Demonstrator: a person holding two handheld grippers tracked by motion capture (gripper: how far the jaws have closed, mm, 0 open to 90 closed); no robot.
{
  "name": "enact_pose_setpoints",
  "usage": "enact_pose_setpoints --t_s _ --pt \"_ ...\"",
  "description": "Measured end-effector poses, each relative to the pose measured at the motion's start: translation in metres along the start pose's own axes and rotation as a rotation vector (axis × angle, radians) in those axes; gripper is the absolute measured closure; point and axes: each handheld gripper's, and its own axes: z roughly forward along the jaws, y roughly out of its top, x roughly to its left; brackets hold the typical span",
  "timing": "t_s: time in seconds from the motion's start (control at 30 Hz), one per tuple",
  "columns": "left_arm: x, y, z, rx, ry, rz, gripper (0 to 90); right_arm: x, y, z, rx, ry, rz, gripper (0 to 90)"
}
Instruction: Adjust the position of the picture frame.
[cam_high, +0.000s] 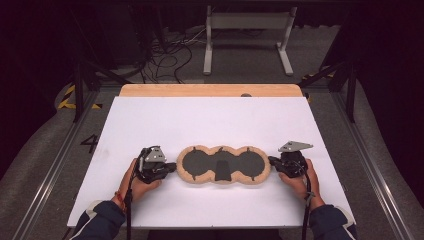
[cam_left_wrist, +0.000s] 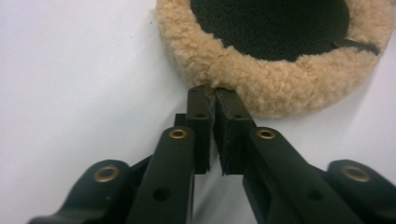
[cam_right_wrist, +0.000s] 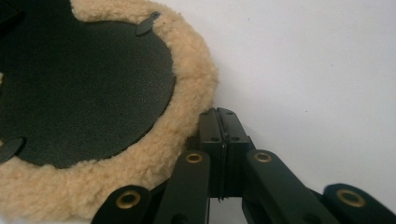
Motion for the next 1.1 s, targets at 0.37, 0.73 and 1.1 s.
enact_pose_setpoints --t_s 0.37,0.73,1.1 --pt "-0.005 -0.012 -0.021 -0.077 0.014 0.028 74.3 -0.004 -0.003 -0.023 -0.076 0.056 0.014 78.8" --pt "-0.011 -0.024 -0.039 -0.122 0.024 0.046 59.0 0.013 -0.007 -0.034 -0.091 0.131 -0.027 71.1" --pt "-0.012 -0.041 -0.05 -0.131 0.054 0.027 42.0 0.025 -0.008 -0.042 -0.102 0.17 -0.044 65.8"
